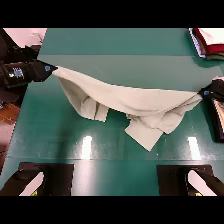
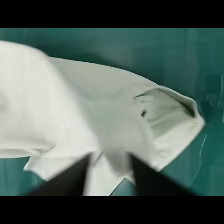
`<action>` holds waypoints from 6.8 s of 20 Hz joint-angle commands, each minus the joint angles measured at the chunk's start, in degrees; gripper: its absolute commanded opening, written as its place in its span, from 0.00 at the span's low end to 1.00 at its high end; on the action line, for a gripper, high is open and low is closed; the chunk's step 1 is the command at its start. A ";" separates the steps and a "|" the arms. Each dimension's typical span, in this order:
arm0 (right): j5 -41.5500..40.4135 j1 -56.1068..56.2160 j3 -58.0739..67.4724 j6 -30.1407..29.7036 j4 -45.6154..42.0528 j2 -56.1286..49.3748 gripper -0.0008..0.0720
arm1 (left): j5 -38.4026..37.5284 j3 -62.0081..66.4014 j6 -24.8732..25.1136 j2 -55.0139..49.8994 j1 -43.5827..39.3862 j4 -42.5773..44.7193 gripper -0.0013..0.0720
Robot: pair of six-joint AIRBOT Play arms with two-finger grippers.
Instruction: Fold the shirts.
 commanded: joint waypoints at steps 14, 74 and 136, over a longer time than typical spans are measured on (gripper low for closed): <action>-10.32 5.62 -27.17 -1.25 9.22 2.03 0.51 | -7.58 -2.71 0.39 -0.44 0.81 5.53 0.05; -14.91 8.33 40.74 3.63 -2.91 -48.41 0.03 | 6.14 30.49 -4.04 -47.23 0.98 11.06 0.05; 5.33 -14.51 -26.93 -1.27 -8.85 1.70 0.54 | -3.76 -19.08 6.14 -24.74 -2.14 -3.41 0.05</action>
